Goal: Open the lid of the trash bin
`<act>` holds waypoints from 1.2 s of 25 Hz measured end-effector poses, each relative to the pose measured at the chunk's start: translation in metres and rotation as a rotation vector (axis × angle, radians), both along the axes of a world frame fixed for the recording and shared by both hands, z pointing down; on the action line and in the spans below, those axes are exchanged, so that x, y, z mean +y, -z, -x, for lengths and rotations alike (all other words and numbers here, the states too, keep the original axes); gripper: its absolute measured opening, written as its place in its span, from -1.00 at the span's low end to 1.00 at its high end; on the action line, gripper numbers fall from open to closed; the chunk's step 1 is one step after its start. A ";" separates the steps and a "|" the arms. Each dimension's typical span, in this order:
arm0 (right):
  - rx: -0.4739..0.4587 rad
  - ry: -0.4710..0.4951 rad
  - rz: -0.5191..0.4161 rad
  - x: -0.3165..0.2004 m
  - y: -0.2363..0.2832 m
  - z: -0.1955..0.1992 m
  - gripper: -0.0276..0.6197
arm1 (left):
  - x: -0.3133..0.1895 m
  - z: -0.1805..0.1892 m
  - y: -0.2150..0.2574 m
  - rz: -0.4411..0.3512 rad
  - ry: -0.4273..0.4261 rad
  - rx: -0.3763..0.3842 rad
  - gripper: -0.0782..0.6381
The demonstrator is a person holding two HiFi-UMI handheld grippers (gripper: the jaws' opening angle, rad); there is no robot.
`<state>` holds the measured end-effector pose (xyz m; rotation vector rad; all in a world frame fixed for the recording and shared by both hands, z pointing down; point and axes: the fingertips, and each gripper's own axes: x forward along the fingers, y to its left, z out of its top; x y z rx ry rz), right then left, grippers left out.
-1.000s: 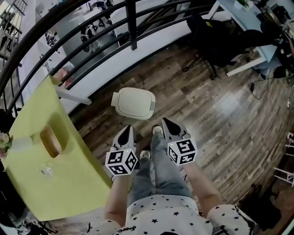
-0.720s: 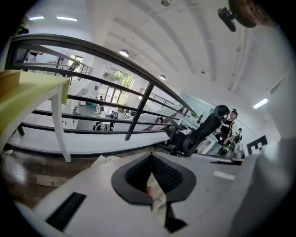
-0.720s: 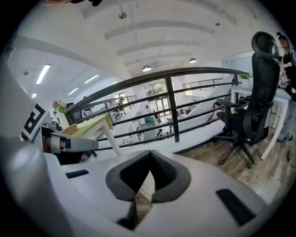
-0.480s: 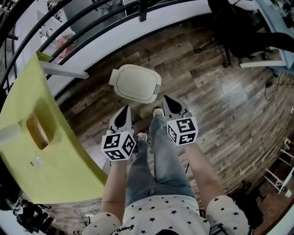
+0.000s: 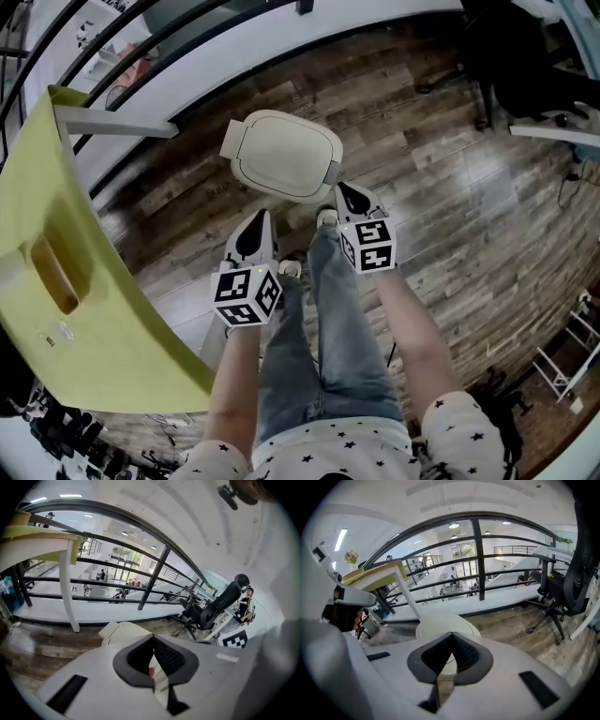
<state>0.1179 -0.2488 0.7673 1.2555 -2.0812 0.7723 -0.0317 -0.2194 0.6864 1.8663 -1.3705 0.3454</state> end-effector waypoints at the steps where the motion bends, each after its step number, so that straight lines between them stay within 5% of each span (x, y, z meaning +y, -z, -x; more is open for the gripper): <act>1: 0.010 0.007 0.010 -0.001 -0.010 0.000 -0.93 | 0.000 0.001 -0.004 0.001 0.000 -0.007 -0.75; 18: 0.141 0.057 0.124 -0.004 -0.126 -0.009 -0.93 | 0.014 0.006 -0.049 0.041 0.015 0.007 -0.75; 30: 0.143 0.076 0.156 -0.002 -0.144 -0.011 -0.93 | 0.020 0.004 -0.055 0.047 -0.003 0.016 -0.75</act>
